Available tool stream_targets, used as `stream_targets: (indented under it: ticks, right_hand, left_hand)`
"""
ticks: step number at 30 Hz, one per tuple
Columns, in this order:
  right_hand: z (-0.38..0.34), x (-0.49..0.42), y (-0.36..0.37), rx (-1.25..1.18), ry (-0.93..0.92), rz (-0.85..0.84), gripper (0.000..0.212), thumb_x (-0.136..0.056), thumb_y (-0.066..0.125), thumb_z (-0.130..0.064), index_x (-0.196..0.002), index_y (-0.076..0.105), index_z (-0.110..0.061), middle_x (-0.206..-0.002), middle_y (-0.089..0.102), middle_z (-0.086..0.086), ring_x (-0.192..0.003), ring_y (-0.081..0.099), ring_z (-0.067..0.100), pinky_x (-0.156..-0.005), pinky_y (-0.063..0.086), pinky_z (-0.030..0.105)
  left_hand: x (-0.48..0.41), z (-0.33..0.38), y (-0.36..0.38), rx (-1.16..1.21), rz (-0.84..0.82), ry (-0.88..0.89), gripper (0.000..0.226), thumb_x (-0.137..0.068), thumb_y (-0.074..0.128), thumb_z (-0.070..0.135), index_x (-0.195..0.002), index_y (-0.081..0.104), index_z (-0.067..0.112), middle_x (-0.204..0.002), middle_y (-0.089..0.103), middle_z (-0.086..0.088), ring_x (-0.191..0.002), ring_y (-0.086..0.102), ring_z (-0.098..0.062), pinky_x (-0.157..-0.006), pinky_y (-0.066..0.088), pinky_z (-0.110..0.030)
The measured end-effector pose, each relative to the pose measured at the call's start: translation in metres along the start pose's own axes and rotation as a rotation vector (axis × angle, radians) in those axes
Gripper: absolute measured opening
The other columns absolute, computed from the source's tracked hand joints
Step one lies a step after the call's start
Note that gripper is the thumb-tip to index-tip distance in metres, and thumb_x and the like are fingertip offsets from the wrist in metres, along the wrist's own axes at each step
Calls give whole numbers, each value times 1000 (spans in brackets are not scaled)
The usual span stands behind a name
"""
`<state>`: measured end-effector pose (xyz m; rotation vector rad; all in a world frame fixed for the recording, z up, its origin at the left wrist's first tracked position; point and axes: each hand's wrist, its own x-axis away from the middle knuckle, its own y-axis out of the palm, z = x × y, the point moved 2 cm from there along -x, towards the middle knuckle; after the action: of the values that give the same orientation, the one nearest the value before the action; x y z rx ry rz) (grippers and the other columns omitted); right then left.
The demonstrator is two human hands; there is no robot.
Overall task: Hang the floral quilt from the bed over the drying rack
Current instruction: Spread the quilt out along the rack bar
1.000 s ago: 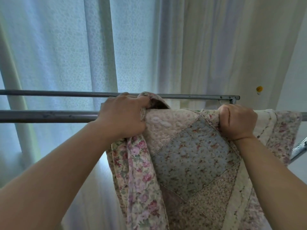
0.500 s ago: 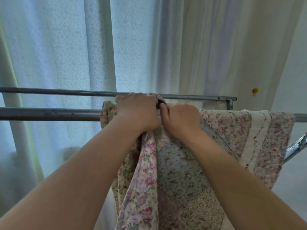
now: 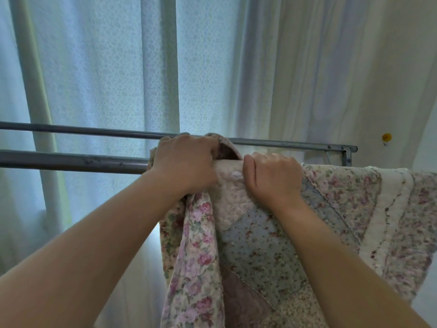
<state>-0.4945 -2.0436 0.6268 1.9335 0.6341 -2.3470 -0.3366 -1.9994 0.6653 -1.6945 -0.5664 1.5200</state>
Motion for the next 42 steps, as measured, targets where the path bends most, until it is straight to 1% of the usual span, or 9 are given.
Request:
stream_targets:
  ticks: [6, 9, 14, 21, 24, 30, 34, 39, 42]
  right_hand:
    - [-3, 0, 2, -17, 3, 19, 46, -88, 32, -27, -52, 54, -10, -44, 53, 6, -39, 30, 17, -49, 20, 25]
    - [-2, 1, 4, -27, 3, 9, 46, -88, 31, -26, -53, 54, -9, -44, 53, 7, -38, 34, 18, -49, 23, 25]
    - [0, 1, 3, -33, -3, 9, 47, -89, 30, -26, -52, 54, -8, -43, 51, 7, -39, 27, 15, -49, 23, 23]
    - [-2, 1, 5, -39, 8, -17, 49, -89, 28, -27, -54, 55, -7, -44, 53, 8, -39, 31, 17, -49, 26, 24]
    - [-1, 1, 3, -35, 5, -17, 48, -88, 28, -27, -54, 56, -7, -45, 55, 9, -37, 41, 21, -50, 26, 25]
    - [8, 3, 2, -40, -1, -22, 48, -88, 29, -27, -57, 58, -5, -48, 57, 11, -39, 49, 25, -50, 26, 26]
    - [4, 2, 5, -48, 23, -21, 48, -87, 29, -27, -58, 59, -5, -47, 57, 11, -38, 47, 24, -49, 27, 26]
    - [-5, 1, 4, -43, 99, -17, 45, -85, 29, -24, -51, 54, -7, -45, 54, 10, -40, 31, 16, -51, 24, 25]
    - [-14, -2, -2, -21, 171, -64, 45, -83, 29, -24, -57, 60, -4, -55, 61, 15, -47, 45, 24, -57, 33, 32]
  left_hand:
    - [8, -28, -8, -59, 109, -82, 19, -64, 54, 19, -82, 51, 26, -61, 36, 8, -71, 37, -19, -60, 25, -30]
    - [10, -35, -10, -62, 159, -90, 20, -66, 54, 17, -86, 58, 22, -60, 38, 8, -69, 38, -19, -56, 23, -29]
    - [15, -42, -14, -80, 252, -99, 17, -67, 53, 13, -82, 58, 17, -58, 37, 7, -68, 37, -18, -53, 22, -29]
    - [15, -62, -18, -192, 303, -157, 10, -73, 53, 8, -82, 56, 13, -56, 35, 4, -70, 38, -21, -53, 22, -30]
    - [12, -64, -16, -240, 289, -185, 16, -73, 50, 6, -84, 58, 13, -58, 40, 1, -71, 40, -22, -51, 21, -29]
    - [21, -93, -26, -257, 253, -327, 17, -74, 49, 6, -86, 58, 15, -61, 43, 0, -70, 42, -24, -57, 30, -33]
    - [46, -117, -29, -214, 275, -259, 26, -78, 50, 4, -96, 63, 17, -80, 60, -12, -82, 53, -33, -62, 38, -37]
    - [47, -115, -27, -269, 290, -218, 25, -79, 50, 5, -96, 64, 17, -81, 61, -12, -85, 54, -34, -61, 31, -33]
    - [47, -117, -26, -291, 269, -170, 27, -78, 48, 7, -97, 64, 18, -84, 62, -10, -85, 55, -33, -62, 33, -33]
